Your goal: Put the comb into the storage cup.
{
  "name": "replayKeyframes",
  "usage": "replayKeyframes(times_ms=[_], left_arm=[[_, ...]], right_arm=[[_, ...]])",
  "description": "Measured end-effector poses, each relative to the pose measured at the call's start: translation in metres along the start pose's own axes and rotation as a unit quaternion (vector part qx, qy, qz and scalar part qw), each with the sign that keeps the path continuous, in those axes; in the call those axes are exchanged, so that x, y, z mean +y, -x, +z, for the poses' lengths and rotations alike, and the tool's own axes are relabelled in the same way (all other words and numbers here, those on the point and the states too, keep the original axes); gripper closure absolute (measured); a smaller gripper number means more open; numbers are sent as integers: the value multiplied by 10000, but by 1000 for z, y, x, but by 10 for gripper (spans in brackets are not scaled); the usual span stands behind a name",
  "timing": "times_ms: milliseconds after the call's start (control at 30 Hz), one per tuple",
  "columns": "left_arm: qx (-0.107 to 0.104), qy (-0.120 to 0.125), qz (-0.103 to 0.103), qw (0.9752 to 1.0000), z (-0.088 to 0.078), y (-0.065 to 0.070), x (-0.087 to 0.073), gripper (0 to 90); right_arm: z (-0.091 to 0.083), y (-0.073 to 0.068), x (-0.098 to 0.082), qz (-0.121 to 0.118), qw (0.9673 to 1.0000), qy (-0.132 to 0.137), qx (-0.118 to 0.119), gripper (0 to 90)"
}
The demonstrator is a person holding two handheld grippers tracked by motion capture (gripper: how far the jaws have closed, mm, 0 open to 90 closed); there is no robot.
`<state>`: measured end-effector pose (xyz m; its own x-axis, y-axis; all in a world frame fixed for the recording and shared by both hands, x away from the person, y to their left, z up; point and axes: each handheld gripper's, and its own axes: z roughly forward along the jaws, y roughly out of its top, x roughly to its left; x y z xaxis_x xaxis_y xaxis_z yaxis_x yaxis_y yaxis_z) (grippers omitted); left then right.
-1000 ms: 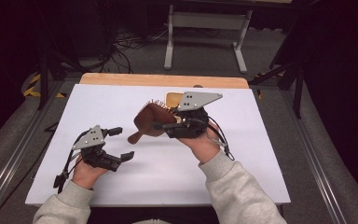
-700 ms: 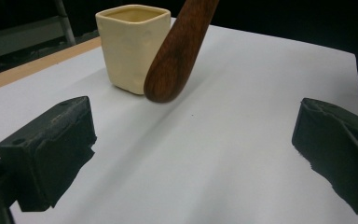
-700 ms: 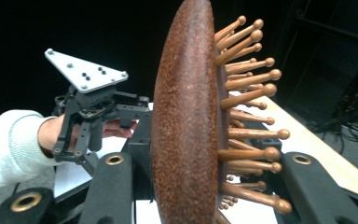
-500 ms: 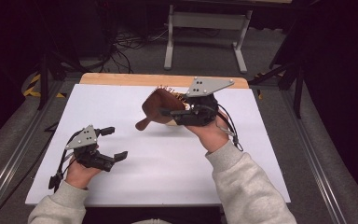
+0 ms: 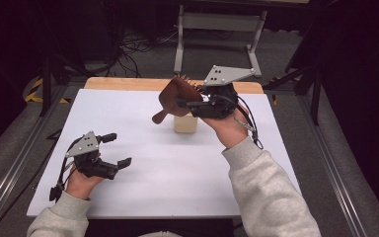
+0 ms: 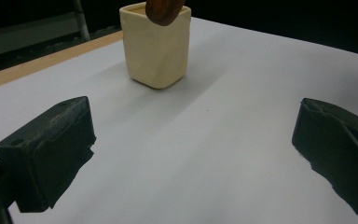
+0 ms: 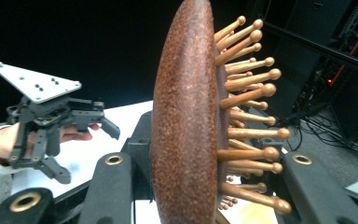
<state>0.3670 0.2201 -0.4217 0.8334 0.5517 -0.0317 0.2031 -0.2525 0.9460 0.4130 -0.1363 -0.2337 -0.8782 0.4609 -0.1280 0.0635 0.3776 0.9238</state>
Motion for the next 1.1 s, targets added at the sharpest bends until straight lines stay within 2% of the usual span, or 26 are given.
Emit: replayKeyframes(times_ms=[333,367,500,767,800,1100], left_arm=[[79,-3,27,10000,-2,-2,0,3],[98,-8,37,9999,-3,-2,0,3],[140,-16,54,9999,-4,-3,-1,2],[182,-18,9,9998,-4,-4,-2,3],[183,-37,6,9998,-5,-5,-2,2],[200,-27,0,9998,-6,-5,-2,3]], right_arm=[[-4,17,5,68,9996,-53,-268,552],[-4,21,5,68,9993,-63,-359,552],[-5,26,4,112,9990,-77,-419,551],[-10,40,1,210,9974,-70,-684,549],[-11,45,-1,244,9967,-90,-774,549],[-14,58,-7,367,9939,-175,-1026,546]])
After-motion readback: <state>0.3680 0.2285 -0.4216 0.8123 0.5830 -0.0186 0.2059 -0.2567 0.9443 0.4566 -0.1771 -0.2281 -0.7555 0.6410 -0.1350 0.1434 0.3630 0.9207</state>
